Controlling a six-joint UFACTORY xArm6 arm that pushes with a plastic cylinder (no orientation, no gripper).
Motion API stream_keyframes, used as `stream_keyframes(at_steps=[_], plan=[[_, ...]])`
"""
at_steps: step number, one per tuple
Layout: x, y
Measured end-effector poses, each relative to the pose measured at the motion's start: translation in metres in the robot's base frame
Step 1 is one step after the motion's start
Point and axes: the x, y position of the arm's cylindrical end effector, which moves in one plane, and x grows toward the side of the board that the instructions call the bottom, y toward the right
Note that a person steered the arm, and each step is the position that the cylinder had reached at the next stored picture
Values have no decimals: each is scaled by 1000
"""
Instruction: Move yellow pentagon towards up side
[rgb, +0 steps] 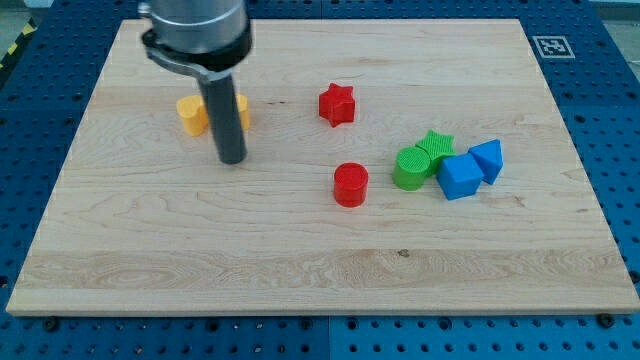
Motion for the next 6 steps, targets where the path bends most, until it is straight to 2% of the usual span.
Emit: stream_keyframes(at_steps=[4,5,6], plan=[[-83,-1],[-91,-3],[-91,-42]])
